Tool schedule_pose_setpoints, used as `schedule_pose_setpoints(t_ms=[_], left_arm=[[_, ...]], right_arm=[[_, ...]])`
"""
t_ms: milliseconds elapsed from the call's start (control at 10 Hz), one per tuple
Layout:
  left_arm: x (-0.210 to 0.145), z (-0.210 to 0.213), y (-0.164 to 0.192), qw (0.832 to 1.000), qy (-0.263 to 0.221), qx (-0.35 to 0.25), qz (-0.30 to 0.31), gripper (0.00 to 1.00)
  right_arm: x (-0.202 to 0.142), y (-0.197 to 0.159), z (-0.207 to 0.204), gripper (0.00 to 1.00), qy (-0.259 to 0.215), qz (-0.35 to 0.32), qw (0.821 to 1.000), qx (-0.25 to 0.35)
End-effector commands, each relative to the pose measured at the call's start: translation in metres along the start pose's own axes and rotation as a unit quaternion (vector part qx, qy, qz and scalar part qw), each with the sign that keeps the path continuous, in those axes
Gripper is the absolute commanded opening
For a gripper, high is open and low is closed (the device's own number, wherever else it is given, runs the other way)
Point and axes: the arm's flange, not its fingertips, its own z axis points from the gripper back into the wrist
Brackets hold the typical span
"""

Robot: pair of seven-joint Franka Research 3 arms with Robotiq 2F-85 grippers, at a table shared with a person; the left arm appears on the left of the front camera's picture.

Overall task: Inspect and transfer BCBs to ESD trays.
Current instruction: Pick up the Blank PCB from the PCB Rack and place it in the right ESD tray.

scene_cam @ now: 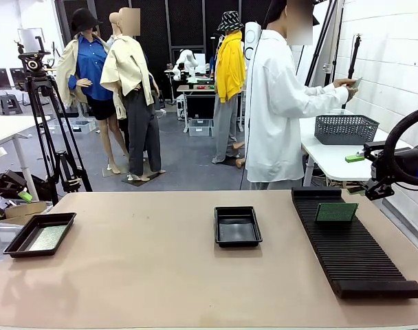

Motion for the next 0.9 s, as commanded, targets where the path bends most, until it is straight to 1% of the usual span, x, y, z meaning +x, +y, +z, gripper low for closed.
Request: schedule_pose_setpoints(t_ms=[0,600,700,800], left_arm=[[0.001,0.002,0.001,1.000,0.003,-0.003,-0.005,1.00],[0.000,0.000,0.000,1.000,0.001,0.000,0.000,1.00],[0.000,0.008,-0.004,1.000,-0.003,-0.025,-0.005,1.00],[0.002,0.016,-0.001,0.999,-0.010,-0.047,0.008,1.00]], right_arm=[[-0.001,0.001,-0.002,1.00,-0.004,-0.008,1.000,-0.005],[-0.001,0.001,-0.002,1.00,-0.004,-0.008,1.000,-0.005],[-0.001,0.001,-0.002,1.00,-0.004,-0.008,1.000,-0.005],[-0.001,0.001,-0.002,1.00,-0.004,-0.008,1.000,-0.005]])
